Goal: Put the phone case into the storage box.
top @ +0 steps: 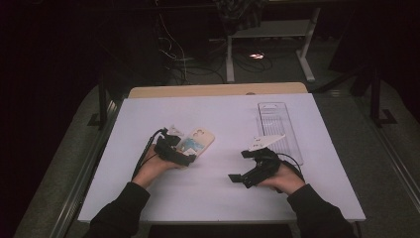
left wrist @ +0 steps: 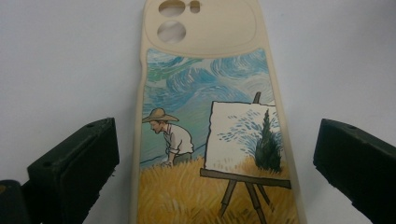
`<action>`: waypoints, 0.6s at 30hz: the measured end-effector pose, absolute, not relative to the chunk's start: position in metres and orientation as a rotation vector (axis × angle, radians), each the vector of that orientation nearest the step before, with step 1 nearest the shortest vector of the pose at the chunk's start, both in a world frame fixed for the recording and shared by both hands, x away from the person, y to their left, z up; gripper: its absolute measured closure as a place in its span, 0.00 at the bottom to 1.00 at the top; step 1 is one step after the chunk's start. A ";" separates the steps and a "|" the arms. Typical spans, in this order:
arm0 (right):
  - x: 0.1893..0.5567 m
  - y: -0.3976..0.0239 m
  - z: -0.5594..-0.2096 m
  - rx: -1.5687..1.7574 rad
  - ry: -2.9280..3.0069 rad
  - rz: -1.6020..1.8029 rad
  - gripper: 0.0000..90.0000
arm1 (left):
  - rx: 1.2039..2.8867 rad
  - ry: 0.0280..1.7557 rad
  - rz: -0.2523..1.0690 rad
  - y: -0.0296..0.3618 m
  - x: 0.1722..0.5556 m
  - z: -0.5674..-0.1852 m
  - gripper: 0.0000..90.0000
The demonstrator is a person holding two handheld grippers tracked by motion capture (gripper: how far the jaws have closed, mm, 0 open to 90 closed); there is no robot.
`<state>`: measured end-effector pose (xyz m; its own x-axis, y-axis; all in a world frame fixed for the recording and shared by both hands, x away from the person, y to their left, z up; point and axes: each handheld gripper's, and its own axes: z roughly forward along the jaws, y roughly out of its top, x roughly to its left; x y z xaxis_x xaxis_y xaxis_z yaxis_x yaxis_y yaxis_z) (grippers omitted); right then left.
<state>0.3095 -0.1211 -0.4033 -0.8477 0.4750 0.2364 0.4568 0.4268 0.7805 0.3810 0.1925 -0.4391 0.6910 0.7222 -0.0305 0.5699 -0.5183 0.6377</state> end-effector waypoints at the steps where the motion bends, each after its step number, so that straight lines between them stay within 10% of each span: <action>1: 0.310 -0.121 -0.403 0.860 2.636 1.433 0.00 | 2.278 0.983 0.317 0.192 0.381 -0.440 0.00; 18: 0.310 -0.121 -0.403 0.860 2.635 1.433 0.00 | 2.341 0.983 0.329 0.188 0.381 -0.449 0.00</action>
<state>0.3097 -0.1210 -0.4034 -0.8479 0.4754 0.2347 0.4554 0.4265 0.7815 0.3810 0.1878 -0.4485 0.6990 0.7151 0.0048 0.5739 -0.5650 0.5929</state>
